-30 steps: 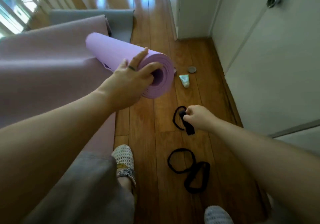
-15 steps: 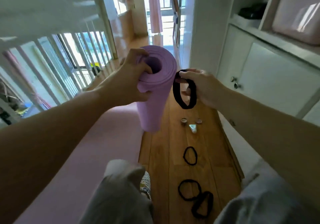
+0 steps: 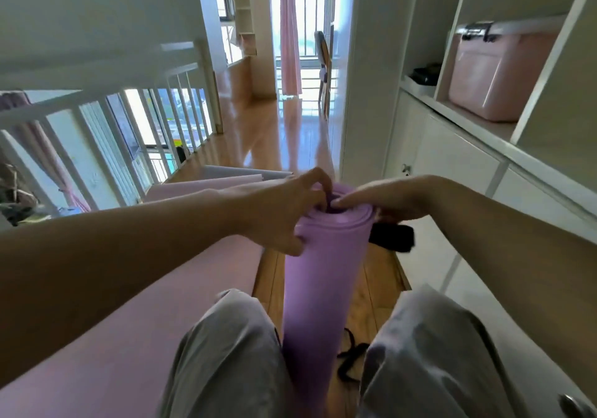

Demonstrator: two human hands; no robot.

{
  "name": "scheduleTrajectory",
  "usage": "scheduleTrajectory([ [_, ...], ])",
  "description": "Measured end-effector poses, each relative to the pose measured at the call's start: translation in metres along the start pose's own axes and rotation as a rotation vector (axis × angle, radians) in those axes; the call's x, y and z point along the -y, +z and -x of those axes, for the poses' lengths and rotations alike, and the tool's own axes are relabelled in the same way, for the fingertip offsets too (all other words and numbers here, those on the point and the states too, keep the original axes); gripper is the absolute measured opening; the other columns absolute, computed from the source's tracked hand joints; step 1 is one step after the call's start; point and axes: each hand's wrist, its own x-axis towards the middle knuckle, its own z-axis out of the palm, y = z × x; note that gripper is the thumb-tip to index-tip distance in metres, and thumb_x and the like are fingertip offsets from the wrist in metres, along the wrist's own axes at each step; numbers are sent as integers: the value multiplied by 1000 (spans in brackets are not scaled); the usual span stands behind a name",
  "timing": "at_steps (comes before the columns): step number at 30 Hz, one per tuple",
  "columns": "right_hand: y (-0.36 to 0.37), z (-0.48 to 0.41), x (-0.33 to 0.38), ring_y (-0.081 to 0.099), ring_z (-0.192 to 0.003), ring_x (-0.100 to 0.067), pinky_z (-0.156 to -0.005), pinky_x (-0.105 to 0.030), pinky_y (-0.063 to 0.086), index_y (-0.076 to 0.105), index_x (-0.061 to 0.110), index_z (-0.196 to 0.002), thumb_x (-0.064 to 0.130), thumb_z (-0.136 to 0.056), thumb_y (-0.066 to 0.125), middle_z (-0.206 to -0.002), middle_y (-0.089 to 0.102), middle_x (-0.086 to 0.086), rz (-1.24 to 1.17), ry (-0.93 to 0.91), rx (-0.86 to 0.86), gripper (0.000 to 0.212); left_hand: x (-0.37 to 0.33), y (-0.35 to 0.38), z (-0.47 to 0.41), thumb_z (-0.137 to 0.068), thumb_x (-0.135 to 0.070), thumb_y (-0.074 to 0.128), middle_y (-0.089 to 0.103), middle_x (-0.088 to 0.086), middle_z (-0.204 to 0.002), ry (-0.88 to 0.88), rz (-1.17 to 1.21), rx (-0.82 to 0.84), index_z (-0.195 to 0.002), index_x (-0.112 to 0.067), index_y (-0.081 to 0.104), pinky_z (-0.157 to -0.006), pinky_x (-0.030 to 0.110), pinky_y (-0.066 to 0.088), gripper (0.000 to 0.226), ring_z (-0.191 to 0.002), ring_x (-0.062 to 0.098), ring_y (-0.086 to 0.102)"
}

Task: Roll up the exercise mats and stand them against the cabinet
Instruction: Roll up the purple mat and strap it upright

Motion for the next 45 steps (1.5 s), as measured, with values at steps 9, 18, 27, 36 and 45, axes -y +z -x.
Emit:
scheduleTrajectory([
  [9, 28, -8, -13, 66, -77, -24, -83, -40, 56, 58, 14, -115, 48, -82, 65, -92, 67, -12, 74, 180, 34, 47, 2, 25, 28, -71, -21, 73, 40, 4, -136, 125, -189, 5, -137, -17, 46, -75, 9, 36, 72, -104, 16, 54],
  [18, 24, -10, -31, 65, -105, -31, -95, -49, 50, 53, 21, -131, 67, -64, 64, -115, 67, -16, -173, 133, 81, 82, 10, 28, 31, -67, -18, 73, 42, 8, -135, 99, -167, -2, -134, -16, 46, -76, 18, 41, 72, -102, 23, 60],
  [27, 31, -17, -56, 60, -112, -38, -90, -45, 51, 56, 9, -126, 76, -74, 41, -118, 65, -20, -568, 127, -3, 86, 11, 32, 32, -68, -18, 73, 41, 9, -138, 85, -154, -74, -135, -20, 47, -75, 21, 45, 72, -107, 26, 58],
  [36, 37, -21, -53, 68, -97, -30, -84, -37, 56, 68, 5, -109, 4, -91, 60, -106, 69, -17, -418, 122, -68, 19, 18, 34, 38, -78, -33, 77, 44, 1, -143, -277, 235, -28, -148, -25, 24, -95, 31, 49, 88, -119, 17, 52],
  [45, 17, 6, -7, 62, -91, -15, -66, -20, 52, 57, 14, -109, -6, -85, 59, -106, 61, -6, -197, -192, -400, 31, 24, 3, 28, -90, -1, 58, 55, -3, -128, -427, 469, -97, -135, -19, 47, -76, 8, 47, 49, -104, 5, 53],
])
